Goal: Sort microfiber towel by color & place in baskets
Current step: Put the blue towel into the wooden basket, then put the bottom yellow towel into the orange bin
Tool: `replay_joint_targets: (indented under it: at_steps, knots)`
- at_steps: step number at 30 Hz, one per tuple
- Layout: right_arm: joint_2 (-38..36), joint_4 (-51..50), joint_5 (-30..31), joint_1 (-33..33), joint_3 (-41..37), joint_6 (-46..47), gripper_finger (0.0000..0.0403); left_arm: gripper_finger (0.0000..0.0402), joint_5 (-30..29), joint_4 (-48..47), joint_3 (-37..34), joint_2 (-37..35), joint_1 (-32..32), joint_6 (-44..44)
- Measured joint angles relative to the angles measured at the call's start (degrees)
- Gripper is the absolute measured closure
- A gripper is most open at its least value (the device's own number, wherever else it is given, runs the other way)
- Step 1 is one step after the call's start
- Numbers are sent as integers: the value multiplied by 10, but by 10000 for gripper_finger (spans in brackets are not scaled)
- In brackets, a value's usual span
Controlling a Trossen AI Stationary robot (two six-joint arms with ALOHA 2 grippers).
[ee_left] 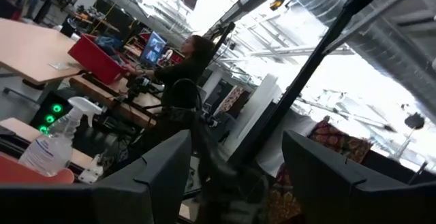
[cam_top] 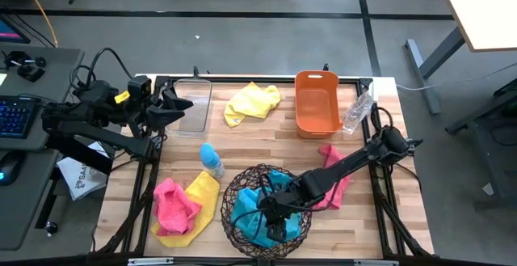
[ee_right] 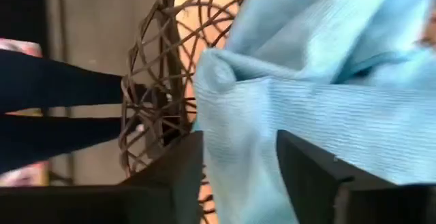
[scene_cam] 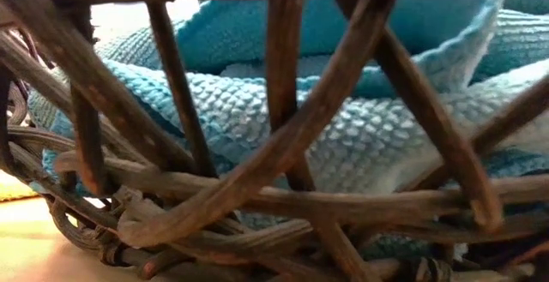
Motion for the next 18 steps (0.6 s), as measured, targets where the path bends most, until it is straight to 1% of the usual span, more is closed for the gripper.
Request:
replay_joint_targets:
  at_steps: [3,5,9,11,14,16,18]
  knots:
    - [0,-68,43,1,45,-21,179,184,12,-4,0,0,0,20]
    - [0,-95,58,-1,71,-29,159,184,31,-12,0,-1,0,31]
    - [1,-164,81,-11,122,-21,135,184,95,-51,0,-6,0,48]
    - [1,-194,86,-17,148,-2,131,184,119,-113,1,-7,0,39]
    - [1,-248,113,-24,185,38,131,184,122,-268,1,-5,-4,6]
    - [1,-281,140,-25,208,63,132,184,134,-369,1,13,-22,-36]
    - [1,-325,169,-26,231,85,132,184,146,-444,-1,34,-54,-61]
